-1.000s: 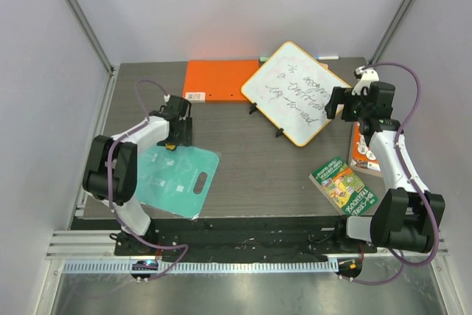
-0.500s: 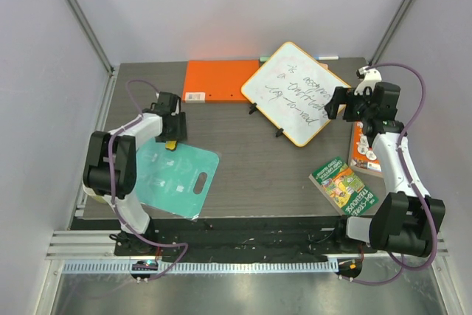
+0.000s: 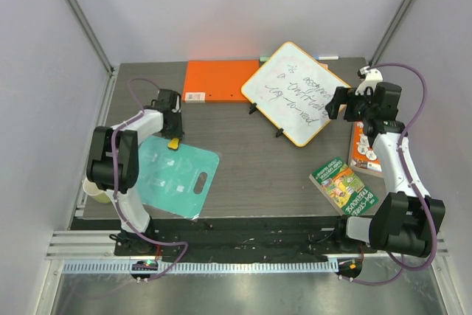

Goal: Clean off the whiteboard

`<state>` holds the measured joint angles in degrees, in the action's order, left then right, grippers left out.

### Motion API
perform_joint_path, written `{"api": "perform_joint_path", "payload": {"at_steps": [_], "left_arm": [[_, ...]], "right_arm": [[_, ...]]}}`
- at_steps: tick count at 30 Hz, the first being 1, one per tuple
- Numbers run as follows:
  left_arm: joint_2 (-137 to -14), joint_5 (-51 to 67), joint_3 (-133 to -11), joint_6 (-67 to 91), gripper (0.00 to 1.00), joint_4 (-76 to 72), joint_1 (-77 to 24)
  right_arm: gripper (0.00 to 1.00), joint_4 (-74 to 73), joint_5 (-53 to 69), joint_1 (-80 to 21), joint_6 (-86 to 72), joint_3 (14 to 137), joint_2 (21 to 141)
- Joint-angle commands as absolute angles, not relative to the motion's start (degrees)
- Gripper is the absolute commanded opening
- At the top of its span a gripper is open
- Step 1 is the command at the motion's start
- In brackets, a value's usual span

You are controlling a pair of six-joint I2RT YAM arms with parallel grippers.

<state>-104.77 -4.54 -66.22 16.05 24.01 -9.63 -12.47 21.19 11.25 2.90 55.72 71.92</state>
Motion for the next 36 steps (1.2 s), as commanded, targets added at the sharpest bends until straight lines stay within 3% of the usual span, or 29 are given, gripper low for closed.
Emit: {"api": "perform_joint_path", "payload": {"at_steps": [1,3,11,24,30,36], "left_arm": [[-104.24,-3.26,-67.41,15.82,0.08,23.38,-9.4],[-104.41,-2.38,-67.67,16.17,0.01,23.29,-9.4],[-99.85,8.24,-66.97,19.42,0.0,20.66,-10.28],[-105.99,12.03,-85.24,23.55,0.0,15.83,-27.33],[-115.39,13.88,-95.08,23.64,0.0,11.69,-31.2],[-122.78,16.08,-104.93,23.2,0.0,13.36,-32.08]], "right_arm": [[1.0,-11.16,21.45,11.78,3.78,56.51,70.75],[1.0,-10.99,20.05,11.95,3.69,56.51,70.49],[1.0,-11.25,13.45,13.53,3.16,58.53,72.85],[1.0,-7.11,15.02,18.19,11.61,60.11,74.25],[1.0,-10.46,40.19,26.52,5.72,71.09,85.76],[0.98,-10.55,46.84,29.09,1.86,83.48,100.79]]}}
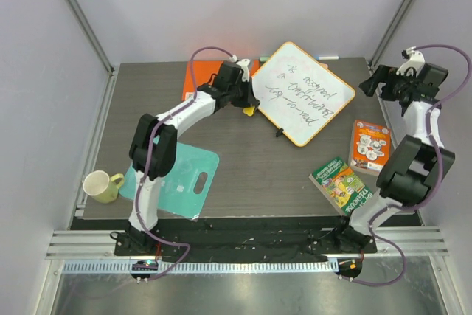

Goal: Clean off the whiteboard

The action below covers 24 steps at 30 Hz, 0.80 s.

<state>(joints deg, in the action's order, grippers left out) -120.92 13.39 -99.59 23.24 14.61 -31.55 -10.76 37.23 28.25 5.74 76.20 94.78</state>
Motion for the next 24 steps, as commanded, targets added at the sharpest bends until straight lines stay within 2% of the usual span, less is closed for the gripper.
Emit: {"api": "perform_joint_path", "payload": {"at_steps": [1,8,13,19,24], "left_arm": [[-123.22,16.26,-105.99,23.12,0.0,13.36,-32.08],[-125.33,16.08,-108.19,22.68,0.0,13.54,-32.08],[-126.38,16.35,-110.12,22.5,0.0,14.59,-32.08],[-126.74,16.35,-111.0,22.15,0.0,15.56,-32.08],[-126.47,16.52,-110.57,22.59,0.0,15.65,-32.08]], "right_arm": [[0.97,-10.72,49.72,29.35,1.41,85.15,102.46],[0.91,-11.07,56.86,29.09,-2.9,94.91,113.02],[0.84,-11.95,61.69,28.04,-2.73,95.28,116.19],[0.84,-18.28,59.15,24.79,3.87,95.62,116.54],[0.78,-18.98,59.41,23.64,3.78,96.85,119.17]]}}
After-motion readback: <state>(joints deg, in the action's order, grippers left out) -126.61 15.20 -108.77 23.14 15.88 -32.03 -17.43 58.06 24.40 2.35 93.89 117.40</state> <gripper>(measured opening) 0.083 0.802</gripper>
